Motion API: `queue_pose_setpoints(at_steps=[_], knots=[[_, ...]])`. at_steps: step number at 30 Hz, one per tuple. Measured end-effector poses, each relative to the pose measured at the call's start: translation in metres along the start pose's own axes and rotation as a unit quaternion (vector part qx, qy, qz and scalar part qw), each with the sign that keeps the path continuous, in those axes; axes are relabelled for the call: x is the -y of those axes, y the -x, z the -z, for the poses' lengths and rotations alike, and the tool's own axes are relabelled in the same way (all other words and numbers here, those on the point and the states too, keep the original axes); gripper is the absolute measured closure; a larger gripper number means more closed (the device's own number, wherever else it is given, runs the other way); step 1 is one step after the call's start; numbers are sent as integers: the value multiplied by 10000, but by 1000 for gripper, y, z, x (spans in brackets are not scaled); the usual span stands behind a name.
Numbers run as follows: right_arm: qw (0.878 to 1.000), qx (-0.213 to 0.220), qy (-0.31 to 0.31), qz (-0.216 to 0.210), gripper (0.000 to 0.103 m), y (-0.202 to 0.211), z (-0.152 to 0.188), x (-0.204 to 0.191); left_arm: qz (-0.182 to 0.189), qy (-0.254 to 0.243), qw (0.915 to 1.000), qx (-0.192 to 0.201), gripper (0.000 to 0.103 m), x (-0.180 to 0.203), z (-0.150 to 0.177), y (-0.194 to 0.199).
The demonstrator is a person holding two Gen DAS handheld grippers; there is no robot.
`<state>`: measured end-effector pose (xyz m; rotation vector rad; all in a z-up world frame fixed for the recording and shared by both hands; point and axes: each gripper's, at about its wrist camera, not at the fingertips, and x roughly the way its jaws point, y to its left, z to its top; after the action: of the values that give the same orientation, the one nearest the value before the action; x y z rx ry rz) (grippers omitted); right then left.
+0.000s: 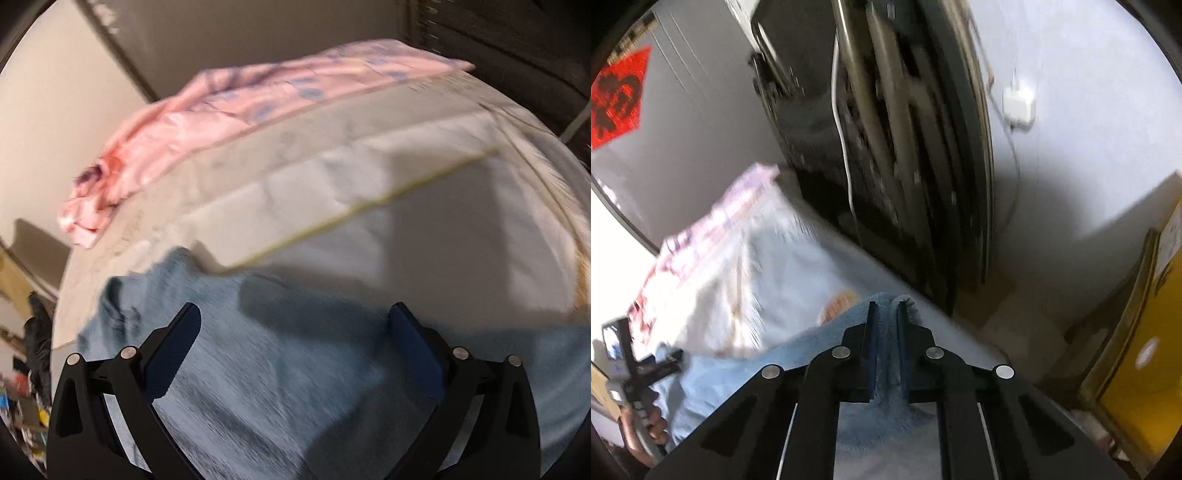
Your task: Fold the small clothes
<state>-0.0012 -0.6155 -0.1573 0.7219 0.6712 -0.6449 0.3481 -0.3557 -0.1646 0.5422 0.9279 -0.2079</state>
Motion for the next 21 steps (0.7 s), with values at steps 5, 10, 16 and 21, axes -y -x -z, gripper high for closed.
queue_pose_setpoints(at_steps=[5,10,16,21], knots=[[9994,-108,-51,332,94,-17,-10,10,116,557,9983,-84,4,-17,-3,-13],[9935,-709,-705,537,99,-46,0,45,336,421,9982,282,4,-30,5,11],[9985,27,540,18,94,2,8,-42,995,356,9944,88,4,-34,26,23],[9841,-1043,1440,30,65,-52,48,-109,704,266,9970,-187,4,-38,44,12]])
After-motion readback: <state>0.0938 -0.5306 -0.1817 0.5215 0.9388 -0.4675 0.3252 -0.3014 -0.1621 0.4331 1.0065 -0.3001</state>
